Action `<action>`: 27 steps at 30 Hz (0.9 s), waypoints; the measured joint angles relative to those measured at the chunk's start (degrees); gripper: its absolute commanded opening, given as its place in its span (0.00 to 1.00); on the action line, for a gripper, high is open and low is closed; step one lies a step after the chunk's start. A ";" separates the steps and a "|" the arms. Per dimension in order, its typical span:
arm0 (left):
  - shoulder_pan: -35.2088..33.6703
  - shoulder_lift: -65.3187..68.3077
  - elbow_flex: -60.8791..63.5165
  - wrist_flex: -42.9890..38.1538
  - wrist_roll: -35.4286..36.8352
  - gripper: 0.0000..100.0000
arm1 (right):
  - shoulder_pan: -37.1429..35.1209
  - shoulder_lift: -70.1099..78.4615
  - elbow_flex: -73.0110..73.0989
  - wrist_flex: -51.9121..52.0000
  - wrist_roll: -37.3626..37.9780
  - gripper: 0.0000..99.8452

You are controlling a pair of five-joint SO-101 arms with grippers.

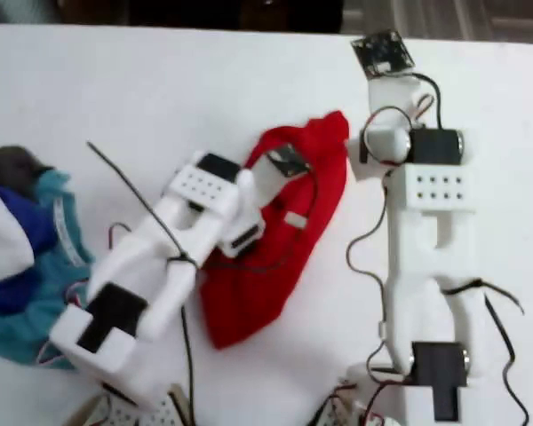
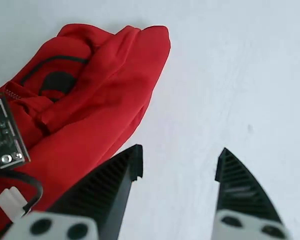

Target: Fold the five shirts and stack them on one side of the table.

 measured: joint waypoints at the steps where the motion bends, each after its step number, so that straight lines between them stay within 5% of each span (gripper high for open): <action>1: 0.00 0.00 -0.79 0.62 0.00 0.02 | 0.00 0.00 0.00 0.00 0.00 0.23; 9: -0.70 -1.67 -19.43 18.73 0.00 0.03 | 0.00 0.00 0.18 0.00 0.00 0.23; 14: -7.38 -5.36 -25.85 25.41 -0.26 0.03 | 0.00 0.09 0.18 -1.32 -0.53 0.24; 27: -21.36 -20.22 -1.14 24.88 -8.88 0.03 | -8.70 30.86 -26.02 1.05 -11.52 0.34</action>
